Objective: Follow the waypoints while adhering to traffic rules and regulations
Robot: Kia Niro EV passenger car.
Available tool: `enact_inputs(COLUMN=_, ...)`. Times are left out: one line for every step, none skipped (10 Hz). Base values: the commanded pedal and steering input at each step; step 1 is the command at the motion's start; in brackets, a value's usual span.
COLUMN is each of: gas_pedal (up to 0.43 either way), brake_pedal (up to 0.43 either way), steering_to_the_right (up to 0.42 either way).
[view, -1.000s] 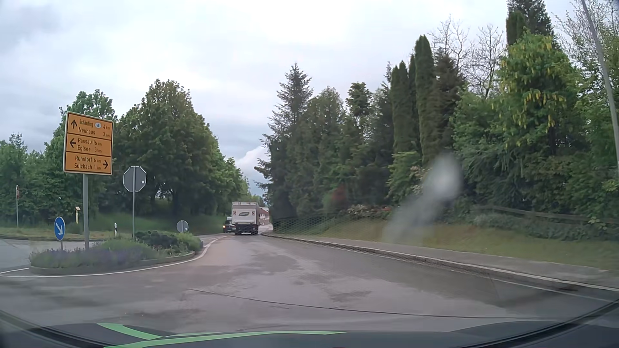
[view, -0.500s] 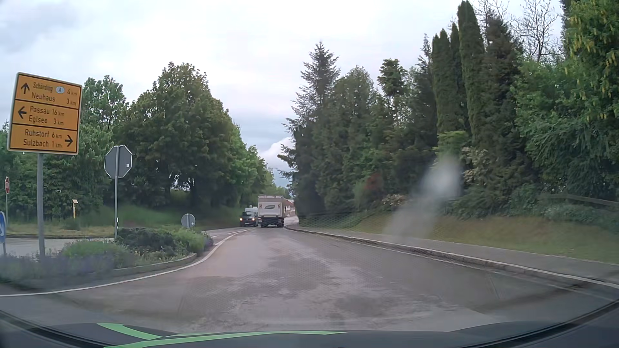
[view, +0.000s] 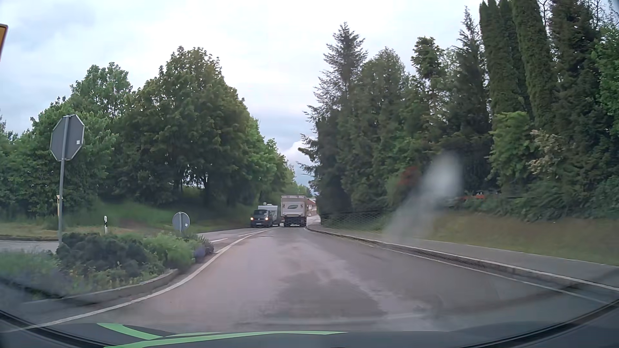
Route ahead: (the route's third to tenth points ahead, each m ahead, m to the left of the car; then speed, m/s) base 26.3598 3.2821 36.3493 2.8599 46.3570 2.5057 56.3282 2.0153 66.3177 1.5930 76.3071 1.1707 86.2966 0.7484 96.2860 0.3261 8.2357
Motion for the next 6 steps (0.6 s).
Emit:
enact_inputs(gas_pedal=0.287, brake_pedal=0.000, steering_to_the_right=-0.054)
enact_inputs(gas_pedal=0.287, brake_pedal=0.000, steering_to_the_right=-0.052)
enact_inputs(gas_pedal=0.287, brake_pedal=0.000, steering_to_the_right=-0.048)
enact_inputs(gas_pedal=0.287, brake_pedal=0.000, steering_to_the_right=-0.042)
enact_inputs(gas_pedal=0.287, brake_pedal=0.000, steering_to_the_right=-0.041)
enact_inputs(gas_pedal=0.287, brake_pedal=0.000, steering_to_the_right=-0.041)
